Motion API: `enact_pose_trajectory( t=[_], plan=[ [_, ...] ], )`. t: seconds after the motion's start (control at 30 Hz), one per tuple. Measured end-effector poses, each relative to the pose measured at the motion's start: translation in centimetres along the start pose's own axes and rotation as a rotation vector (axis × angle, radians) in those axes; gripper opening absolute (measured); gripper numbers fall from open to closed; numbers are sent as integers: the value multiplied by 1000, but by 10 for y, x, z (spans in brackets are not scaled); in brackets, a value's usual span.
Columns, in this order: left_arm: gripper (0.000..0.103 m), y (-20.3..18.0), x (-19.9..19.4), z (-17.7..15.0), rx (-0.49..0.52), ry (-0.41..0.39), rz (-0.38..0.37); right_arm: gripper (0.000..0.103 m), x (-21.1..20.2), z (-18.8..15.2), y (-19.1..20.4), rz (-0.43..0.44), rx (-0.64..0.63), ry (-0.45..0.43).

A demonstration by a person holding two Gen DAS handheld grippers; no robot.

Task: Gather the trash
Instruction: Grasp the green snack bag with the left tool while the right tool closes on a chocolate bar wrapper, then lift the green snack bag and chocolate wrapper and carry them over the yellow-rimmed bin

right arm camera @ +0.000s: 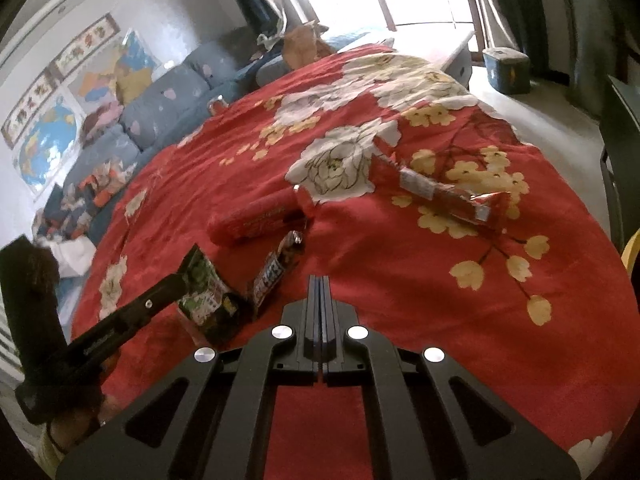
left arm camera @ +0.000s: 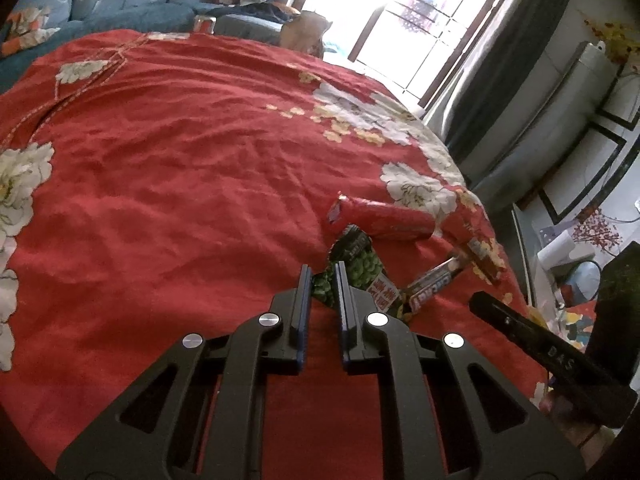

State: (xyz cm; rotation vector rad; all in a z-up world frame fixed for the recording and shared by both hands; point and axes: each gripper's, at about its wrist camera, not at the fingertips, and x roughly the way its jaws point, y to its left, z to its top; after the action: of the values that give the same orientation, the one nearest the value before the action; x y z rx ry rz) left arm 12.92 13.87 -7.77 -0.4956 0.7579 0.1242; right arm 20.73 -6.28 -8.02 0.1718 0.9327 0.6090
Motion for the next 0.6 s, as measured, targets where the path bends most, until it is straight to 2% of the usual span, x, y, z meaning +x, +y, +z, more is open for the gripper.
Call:
enact_pose_trajectory(
  t=[0.03,0.07,0.1,0.17,0.2,0.37,0.47,0.53,0.57,0.6],
  plan=[
    [7,-1,-3,1,5,-8,-2,3,0,1,-1,6,5,-4],
    [6,-5,-7,3,15,-21,-4,9,0,3,-2,6,10,-5],
    [6,-6,-10,4,24,-28,-7,21,0,4,-3,6,15,-5],
    [6,-11,-14,5,38,-40,-12,36,2,8,-5,15,39,-5],
    [6,-13,-17,6,43,-46,-14,37,4,10,-6,18,55,-3],
    [5,-26,-28,9,73,-77,-32,37,20,19,-14,21,107,50],
    [5,-33,-36,12,88,-96,-44,37,31,21,-17,53,144,86],
    [5,-38,-42,13,99,-111,-50,32,37,21,-19,76,164,104],
    [5,-40,-45,14,103,-116,-55,21,39,21,-19,85,169,109],
    [5,-41,-47,14,106,-121,-58,15,40,20,-19,100,172,113]
  ],
)
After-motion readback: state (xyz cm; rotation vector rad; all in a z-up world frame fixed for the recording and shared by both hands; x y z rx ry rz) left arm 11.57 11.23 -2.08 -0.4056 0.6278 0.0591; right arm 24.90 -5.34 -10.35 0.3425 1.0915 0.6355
